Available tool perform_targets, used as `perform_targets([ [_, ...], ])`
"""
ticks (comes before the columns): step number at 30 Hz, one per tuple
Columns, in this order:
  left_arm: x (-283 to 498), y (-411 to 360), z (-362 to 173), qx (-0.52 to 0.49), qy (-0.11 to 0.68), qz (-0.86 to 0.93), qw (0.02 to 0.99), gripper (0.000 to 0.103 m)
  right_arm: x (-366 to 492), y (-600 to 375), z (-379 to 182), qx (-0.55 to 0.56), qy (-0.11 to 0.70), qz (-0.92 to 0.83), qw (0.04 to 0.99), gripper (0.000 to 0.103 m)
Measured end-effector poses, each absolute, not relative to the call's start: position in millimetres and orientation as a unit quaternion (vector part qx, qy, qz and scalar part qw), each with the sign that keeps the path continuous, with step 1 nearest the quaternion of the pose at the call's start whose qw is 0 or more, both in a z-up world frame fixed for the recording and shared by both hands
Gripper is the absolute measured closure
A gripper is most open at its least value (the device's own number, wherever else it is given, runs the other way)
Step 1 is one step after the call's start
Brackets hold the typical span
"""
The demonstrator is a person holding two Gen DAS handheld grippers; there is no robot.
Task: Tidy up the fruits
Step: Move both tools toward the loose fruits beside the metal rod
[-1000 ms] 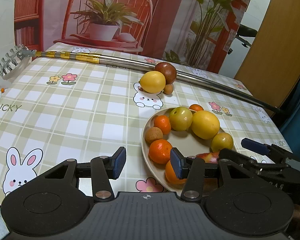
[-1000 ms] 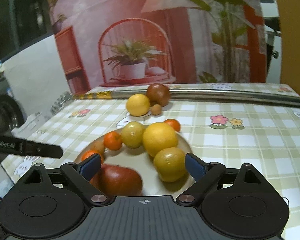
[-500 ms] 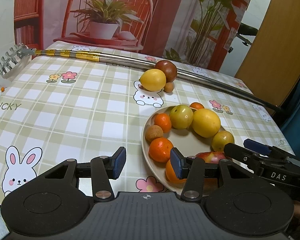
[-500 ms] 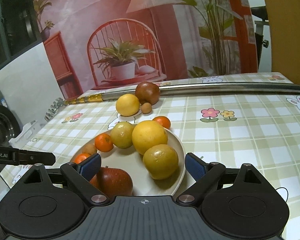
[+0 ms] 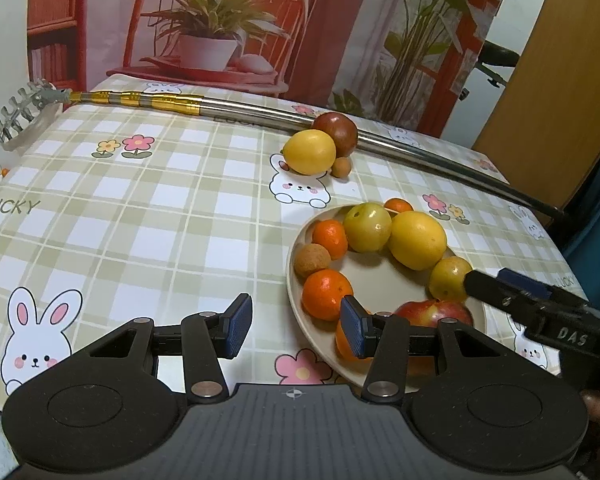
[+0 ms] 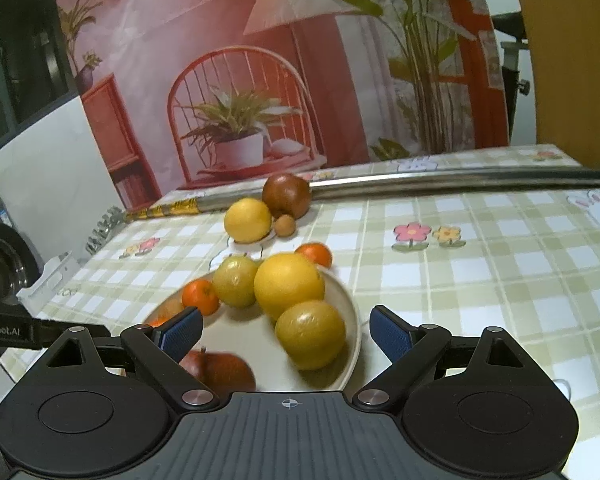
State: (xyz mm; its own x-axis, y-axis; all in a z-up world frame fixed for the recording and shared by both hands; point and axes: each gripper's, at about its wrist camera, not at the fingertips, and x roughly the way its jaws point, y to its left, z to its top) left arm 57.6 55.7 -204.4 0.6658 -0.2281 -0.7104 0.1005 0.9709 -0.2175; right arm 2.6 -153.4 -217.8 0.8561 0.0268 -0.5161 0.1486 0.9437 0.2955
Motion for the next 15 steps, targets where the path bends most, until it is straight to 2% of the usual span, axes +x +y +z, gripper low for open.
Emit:
perform_targets([
  [15,123,44,-164,-0.085,0.384,-0.126,0.911,0.052,45,-210,-162,0.109,0.205,-0.041,0.972,0.014],
])
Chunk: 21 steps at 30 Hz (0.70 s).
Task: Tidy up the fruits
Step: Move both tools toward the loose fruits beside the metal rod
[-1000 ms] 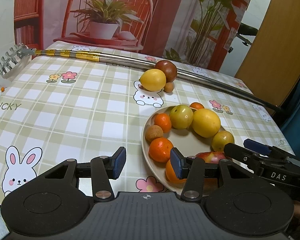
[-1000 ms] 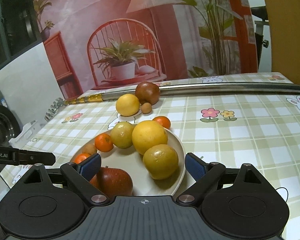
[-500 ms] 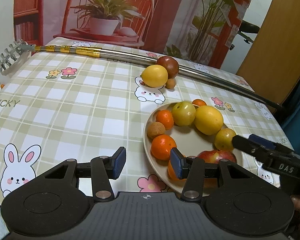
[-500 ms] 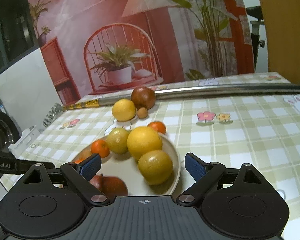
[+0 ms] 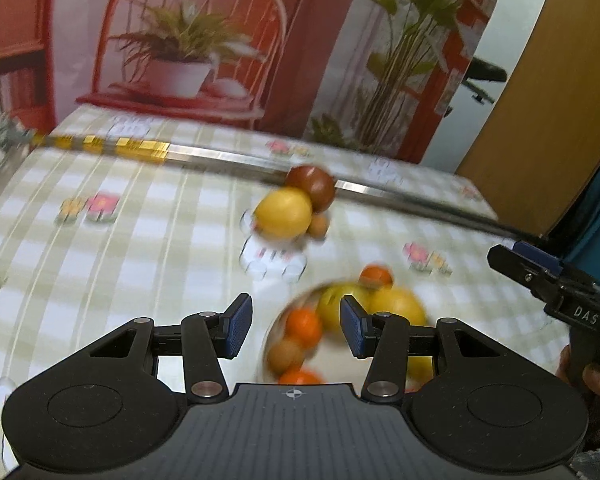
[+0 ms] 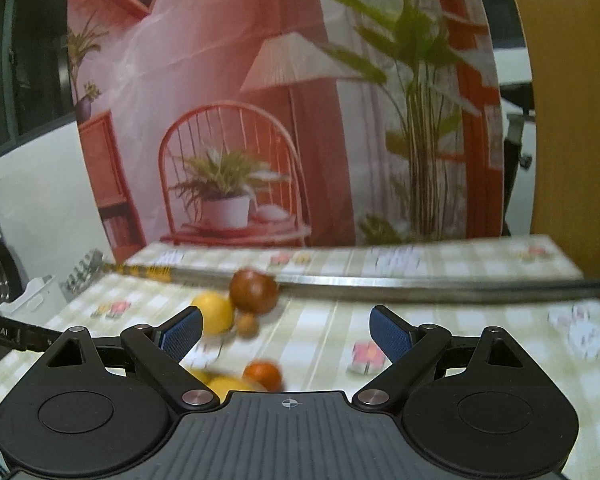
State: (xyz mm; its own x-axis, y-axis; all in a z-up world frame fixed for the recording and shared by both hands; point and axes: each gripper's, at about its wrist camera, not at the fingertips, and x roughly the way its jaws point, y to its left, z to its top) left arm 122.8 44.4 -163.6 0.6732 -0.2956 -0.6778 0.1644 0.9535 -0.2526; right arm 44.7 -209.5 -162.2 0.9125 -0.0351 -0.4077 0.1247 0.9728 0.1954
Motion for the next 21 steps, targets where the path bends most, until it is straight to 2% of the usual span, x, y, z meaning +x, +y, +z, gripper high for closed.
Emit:
perform_targets([
  [6,157,25,-143,-0.085,0.365,-0.146,0.916,0.052,70,-236,-149,0.107,0.182,-0.047,0.976,0.014],
  [11,184,6,-151,-0.074,0.381,-0.161,0.907,0.054,87,-259,-167,0.129,0.194,-0.058,0.971,0.014],
  [14,200,-8,-167,-0.070,0.405,-0.168,0.896,0.065,92,-269,-185,0.152,0.209,-0.062,0.964,0.014],
  [21,239,-32,-206,-0.046,0.453,-0.162,0.875,0.070,95,-279,-221,0.162,0.239,-0.091,0.953,0.014],
])
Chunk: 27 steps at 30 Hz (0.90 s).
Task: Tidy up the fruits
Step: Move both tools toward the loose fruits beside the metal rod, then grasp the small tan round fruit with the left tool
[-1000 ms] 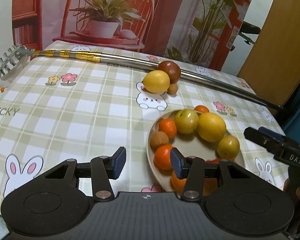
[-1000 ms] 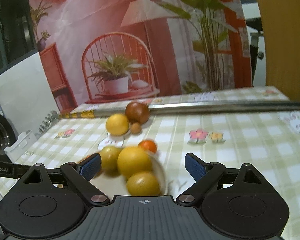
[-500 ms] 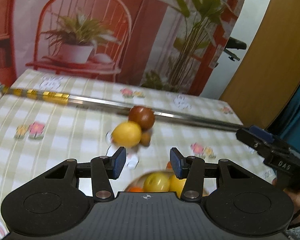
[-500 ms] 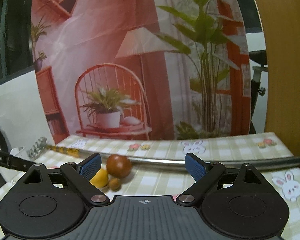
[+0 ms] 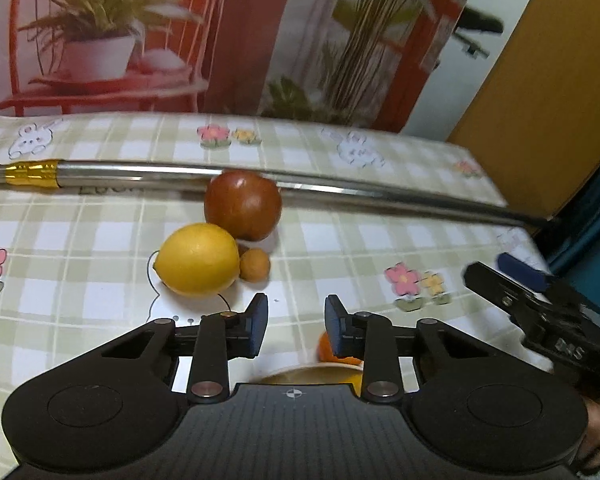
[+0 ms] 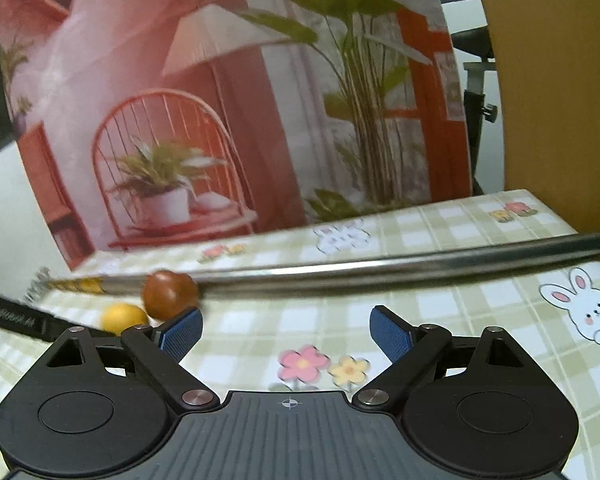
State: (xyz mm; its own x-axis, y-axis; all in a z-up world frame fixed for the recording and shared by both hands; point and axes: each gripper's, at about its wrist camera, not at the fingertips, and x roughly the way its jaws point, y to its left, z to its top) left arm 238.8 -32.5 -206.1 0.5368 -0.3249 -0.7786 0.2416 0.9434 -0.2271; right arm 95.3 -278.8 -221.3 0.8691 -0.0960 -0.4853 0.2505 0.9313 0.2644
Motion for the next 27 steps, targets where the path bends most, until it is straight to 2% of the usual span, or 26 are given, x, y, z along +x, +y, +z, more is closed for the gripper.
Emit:
perform_targets([
  [3,248,-40,-219,-0.013,0.460,-0.150,0.875,0.071,94,-278,-234,0.166,0.247,-0.087,0.951,0.014],
  [6,252,-47,-225,0.019,0.458,-0.150,0.876,0.077,92,-277,-245,0.173,0.251,-0.089,0.948,0.014],
  [27,280,-65,-239,0.100,0.430,-0.123,0.889,0.077,85,-286,-258,0.205,0.248,-0.110,0.940,0.016],
])
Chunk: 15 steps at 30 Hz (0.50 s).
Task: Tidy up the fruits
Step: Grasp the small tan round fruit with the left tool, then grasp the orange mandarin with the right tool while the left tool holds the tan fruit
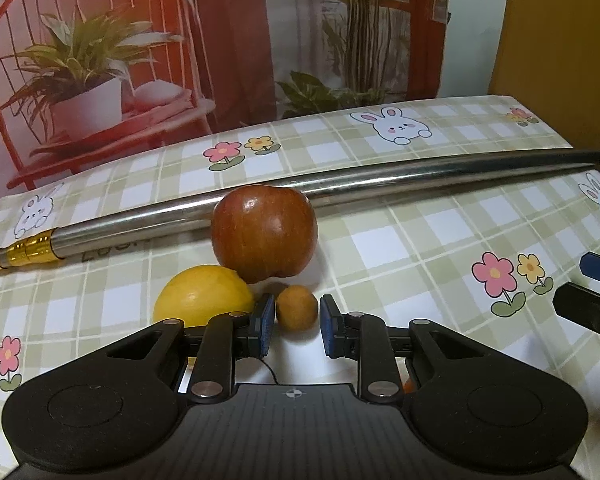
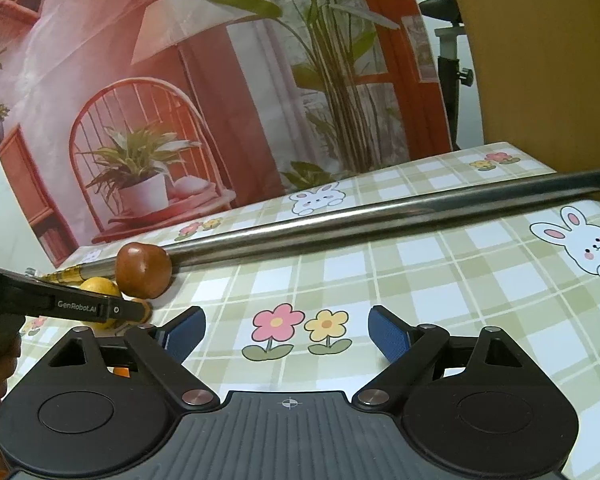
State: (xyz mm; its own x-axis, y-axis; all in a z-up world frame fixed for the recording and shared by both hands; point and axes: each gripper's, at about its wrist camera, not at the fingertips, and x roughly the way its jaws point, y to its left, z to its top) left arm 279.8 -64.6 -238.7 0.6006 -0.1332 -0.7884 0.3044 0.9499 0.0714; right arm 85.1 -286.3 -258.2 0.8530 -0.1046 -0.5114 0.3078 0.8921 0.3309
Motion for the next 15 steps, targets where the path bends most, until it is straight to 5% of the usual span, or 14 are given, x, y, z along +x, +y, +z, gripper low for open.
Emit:
perform_targets([
  [15,284,-53,-240,0.057,0.444,-0.122,0.886,0.077,86,-287,-259,0.213,0.254,-0.099,0.938,0.016],
])
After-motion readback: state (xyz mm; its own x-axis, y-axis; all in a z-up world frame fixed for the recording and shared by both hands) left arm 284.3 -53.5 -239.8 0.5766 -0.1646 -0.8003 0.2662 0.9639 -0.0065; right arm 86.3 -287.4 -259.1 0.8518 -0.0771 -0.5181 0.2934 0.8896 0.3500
